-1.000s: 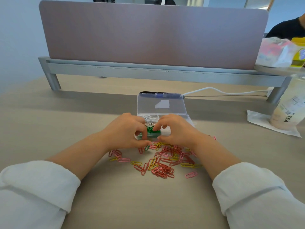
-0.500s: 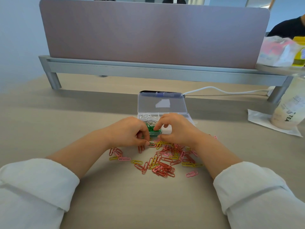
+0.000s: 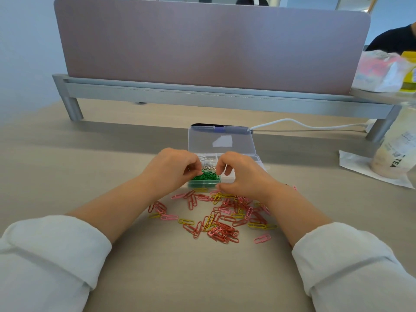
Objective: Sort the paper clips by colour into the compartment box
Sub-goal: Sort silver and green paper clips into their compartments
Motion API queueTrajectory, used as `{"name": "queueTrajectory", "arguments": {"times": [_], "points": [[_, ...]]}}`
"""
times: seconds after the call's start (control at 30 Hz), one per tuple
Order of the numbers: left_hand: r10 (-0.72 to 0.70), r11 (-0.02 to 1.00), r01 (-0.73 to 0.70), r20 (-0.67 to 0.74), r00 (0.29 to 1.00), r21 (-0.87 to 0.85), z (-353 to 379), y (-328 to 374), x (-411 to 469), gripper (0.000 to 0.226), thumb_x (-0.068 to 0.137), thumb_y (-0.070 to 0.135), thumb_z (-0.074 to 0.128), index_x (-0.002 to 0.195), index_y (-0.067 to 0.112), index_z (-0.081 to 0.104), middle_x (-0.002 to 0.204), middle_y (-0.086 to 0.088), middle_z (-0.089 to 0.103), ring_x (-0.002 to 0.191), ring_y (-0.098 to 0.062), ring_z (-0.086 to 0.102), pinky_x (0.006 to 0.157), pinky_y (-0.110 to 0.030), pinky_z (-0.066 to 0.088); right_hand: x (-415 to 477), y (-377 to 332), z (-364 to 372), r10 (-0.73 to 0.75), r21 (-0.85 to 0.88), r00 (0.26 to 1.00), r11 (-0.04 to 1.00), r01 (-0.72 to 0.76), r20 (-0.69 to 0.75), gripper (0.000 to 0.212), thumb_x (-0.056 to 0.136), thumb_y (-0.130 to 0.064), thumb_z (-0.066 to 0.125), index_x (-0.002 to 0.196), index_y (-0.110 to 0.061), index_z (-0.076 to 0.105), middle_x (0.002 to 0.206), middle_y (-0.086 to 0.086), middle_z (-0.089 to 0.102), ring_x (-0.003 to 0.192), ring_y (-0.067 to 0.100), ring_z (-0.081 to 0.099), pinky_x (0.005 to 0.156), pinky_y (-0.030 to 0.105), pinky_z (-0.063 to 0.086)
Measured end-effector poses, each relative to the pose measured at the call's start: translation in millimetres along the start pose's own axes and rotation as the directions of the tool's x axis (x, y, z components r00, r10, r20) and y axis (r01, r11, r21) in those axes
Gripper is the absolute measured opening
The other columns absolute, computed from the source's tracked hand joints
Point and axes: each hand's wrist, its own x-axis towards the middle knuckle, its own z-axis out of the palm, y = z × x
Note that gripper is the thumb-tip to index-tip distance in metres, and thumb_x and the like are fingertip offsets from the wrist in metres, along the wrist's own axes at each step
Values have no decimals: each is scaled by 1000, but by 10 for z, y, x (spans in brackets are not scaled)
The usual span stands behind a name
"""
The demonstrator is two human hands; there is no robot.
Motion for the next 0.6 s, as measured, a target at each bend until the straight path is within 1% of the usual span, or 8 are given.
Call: {"name": "queueTrajectory", "arguments": {"times": [0.07,0.13,0.2,0.27,0.33,0.37,0.5,0.6], "points": [[4,1000,-4,5,1000,14,10,1,-5,4,79,20,70,78,17,72,75,4,69,61,-10,58,64,-23,45,2,4,2,8,-6,1000,1000,-8,3,27,74,-16,74,87,-23,52,93,-6,53,82,11,50,75,25,46],[-35,999,35,21,999,14,20,-9,-12,12,82,27,65,82,19,73,81,7,65,64,-7,53,67,-25,41,2,5,-2,16,-1,1000,1000,-16,0,27,74,-17,74,93,-21,55,95,-6,53,82,12,51,75,24,47],[-47,999,47,1,999,-5,14,-26,-10,24,80,38,58,87,21,73,87,7,61,67,-7,50,70,-26,36,6,-1,-4,15,-13,1000,1000,-15,6,34,76,-18,73,106,-21,59,100,-7,52,83,11,51,76,24,47],[-25,1000,25,6,1000,-2,-11,-28,-11,33,76,44,55,95,23,71,95,7,63,77,-10,53,74,-29,41,11,-12,4,4,-47,1000,999,-3,26,41,78,-20,71,117,-23,59,106,-8,52,88,10,50,79,24,47],[-2,999,-1,52,999,51,-28,-38,-17,40,75,49,53,103,25,69,103,8,66,91,-14,57,81,-32,41,21,-18,16,-19,-82,999,996,23,40,40,80,-21,69,120,-23,61,112,-6,53,92,9,49,84,27,47],[19,996,-25,72,997,84,-34,-37,-19,41,75,51,52,103,26,69,103,9,67,94,-15,58,81,-33,40,26,-17,20,-30,-93,999,995,33,43,38,81,-20,69,118,-22,63,113,-5,55,93,10,49,86,29,47],[138,981,-150,99,985,125,-29,-43,-40,32,75,49,54,88,28,74,85,11,72,80,-18,62,69,-34,43,20,-16,27,-43,-125,998,991,47,36,31,81,-20,68,112,-20,68,110,-5,58,93,10,48,87,31,46],[164,977,-176,100,981,121,-18,-58,-33,22,75,40,63,86,24,75,82,7,73,76,-20,63,65,-36,45,17,-43,34,-36,-146,999,989,37,10,27,82,-17,67,108,-20,68,107,-5,60,87,9,49,79,26,45]]}}
